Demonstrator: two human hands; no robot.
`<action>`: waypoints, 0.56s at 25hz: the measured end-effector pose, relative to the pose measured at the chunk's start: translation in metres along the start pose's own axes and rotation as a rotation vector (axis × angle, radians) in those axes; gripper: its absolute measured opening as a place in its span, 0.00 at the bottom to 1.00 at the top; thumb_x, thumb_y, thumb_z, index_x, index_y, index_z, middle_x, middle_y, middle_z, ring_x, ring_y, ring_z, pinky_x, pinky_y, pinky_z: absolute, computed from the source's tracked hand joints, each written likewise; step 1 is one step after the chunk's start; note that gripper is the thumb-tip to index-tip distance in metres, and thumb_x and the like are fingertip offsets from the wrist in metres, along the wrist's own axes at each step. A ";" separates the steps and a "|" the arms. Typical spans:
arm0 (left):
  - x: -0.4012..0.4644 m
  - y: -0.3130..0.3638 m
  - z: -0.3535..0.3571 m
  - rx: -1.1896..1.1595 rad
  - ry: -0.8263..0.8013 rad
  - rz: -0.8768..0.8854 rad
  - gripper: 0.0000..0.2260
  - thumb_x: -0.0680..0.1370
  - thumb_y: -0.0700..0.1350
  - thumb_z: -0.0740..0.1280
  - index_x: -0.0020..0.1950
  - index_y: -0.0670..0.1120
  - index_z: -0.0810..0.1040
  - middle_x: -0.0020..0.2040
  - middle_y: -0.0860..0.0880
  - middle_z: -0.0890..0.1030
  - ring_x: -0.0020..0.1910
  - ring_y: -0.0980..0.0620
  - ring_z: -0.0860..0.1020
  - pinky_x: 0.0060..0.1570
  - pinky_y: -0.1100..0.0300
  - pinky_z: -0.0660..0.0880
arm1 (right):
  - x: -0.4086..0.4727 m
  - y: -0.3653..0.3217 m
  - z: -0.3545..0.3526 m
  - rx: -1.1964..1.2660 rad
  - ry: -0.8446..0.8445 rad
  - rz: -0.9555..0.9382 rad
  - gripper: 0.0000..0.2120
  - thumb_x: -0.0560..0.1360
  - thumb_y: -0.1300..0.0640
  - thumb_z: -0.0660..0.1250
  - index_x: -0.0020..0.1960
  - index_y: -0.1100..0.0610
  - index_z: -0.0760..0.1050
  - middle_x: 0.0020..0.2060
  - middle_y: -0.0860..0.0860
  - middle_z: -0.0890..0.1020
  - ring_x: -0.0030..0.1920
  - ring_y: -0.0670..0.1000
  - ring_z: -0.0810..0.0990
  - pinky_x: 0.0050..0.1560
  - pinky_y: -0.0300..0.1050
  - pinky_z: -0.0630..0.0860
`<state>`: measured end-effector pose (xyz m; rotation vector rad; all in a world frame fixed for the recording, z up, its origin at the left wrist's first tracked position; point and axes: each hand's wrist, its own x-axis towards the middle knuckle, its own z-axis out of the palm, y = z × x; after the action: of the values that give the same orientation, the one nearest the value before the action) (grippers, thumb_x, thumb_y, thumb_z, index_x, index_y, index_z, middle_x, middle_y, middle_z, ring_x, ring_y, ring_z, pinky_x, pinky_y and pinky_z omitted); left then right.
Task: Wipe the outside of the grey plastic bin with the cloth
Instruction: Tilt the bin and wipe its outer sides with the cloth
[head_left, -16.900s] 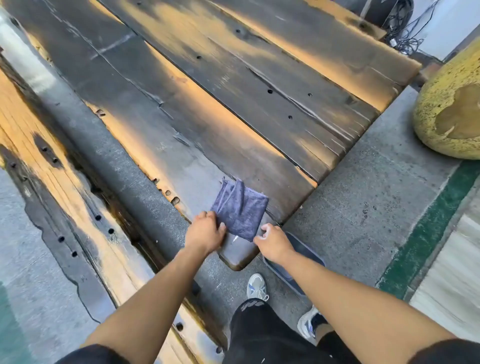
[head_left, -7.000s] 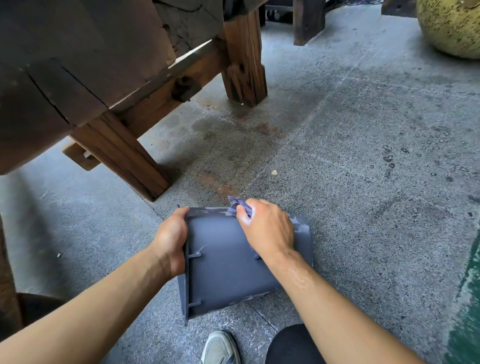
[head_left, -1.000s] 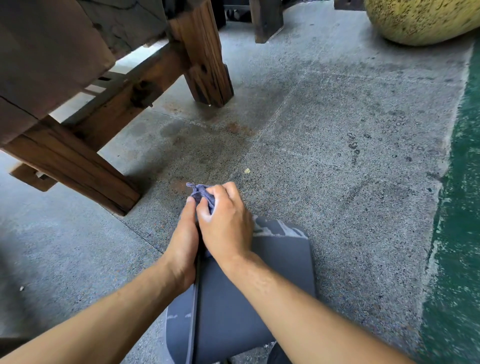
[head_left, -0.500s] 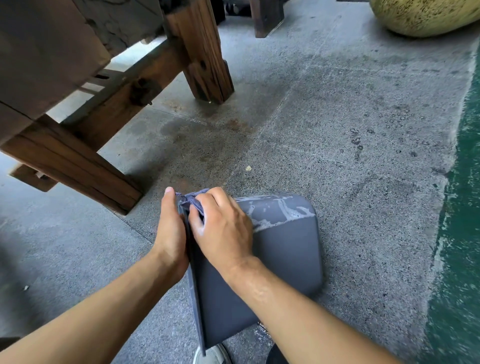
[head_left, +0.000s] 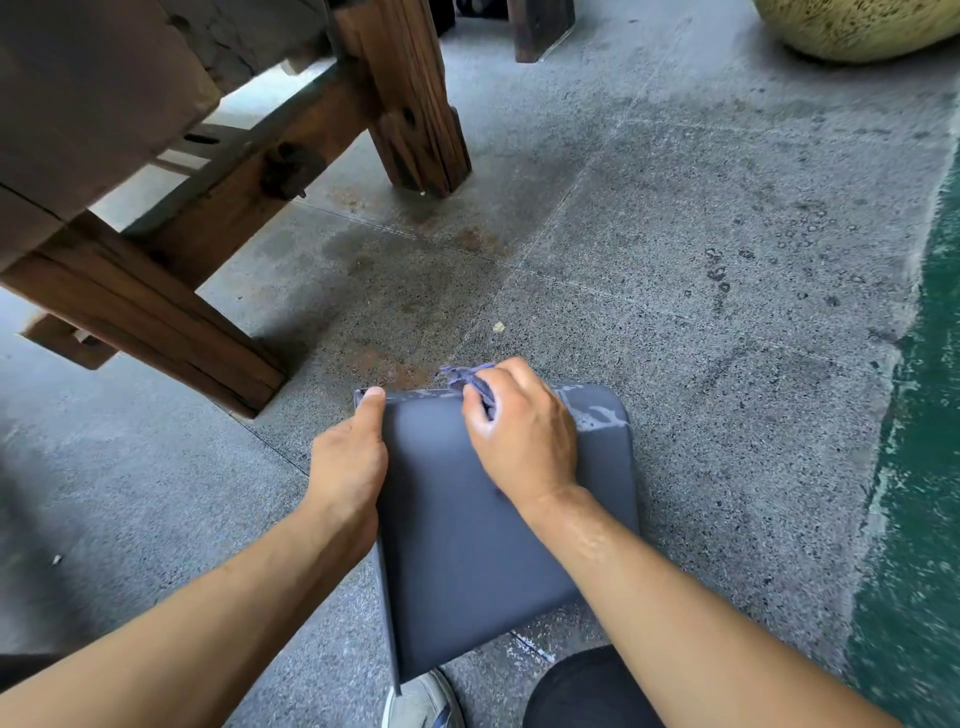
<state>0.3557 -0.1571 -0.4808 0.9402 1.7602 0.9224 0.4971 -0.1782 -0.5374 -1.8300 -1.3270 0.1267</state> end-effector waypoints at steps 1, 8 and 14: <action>-0.001 0.000 -0.001 -0.018 -0.002 -0.005 0.20 0.80 0.57 0.68 0.36 0.43 0.82 0.29 0.53 0.84 0.33 0.52 0.81 0.34 0.62 0.76 | 0.000 0.007 -0.001 -0.005 0.004 0.014 0.06 0.74 0.53 0.70 0.45 0.55 0.81 0.45 0.52 0.82 0.43 0.59 0.82 0.37 0.51 0.76; -0.007 0.001 -0.003 -0.065 -0.006 -0.033 0.19 0.79 0.56 0.69 0.36 0.44 0.80 0.26 0.54 0.82 0.28 0.55 0.79 0.28 0.64 0.73 | 0.005 0.046 -0.013 -0.064 0.012 0.082 0.06 0.75 0.52 0.71 0.48 0.54 0.82 0.47 0.51 0.83 0.44 0.60 0.83 0.38 0.50 0.77; -0.009 0.005 -0.003 -0.041 -0.020 -0.012 0.18 0.80 0.56 0.68 0.39 0.44 0.79 0.27 0.51 0.81 0.29 0.52 0.78 0.29 0.66 0.73 | 0.004 0.080 -0.024 -0.070 0.027 0.172 0.07 0.77 0.52 0.69 0.50 0.55 0.82 0.49 0.51 0.82 0.43 0.61 0.82 0.38 0.50 0.76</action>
<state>0.3563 -0.1637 -0.4722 0.9083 1.7218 0.9352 0.5704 -0.1946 -0.5751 -1.9973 -1.1672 0.1485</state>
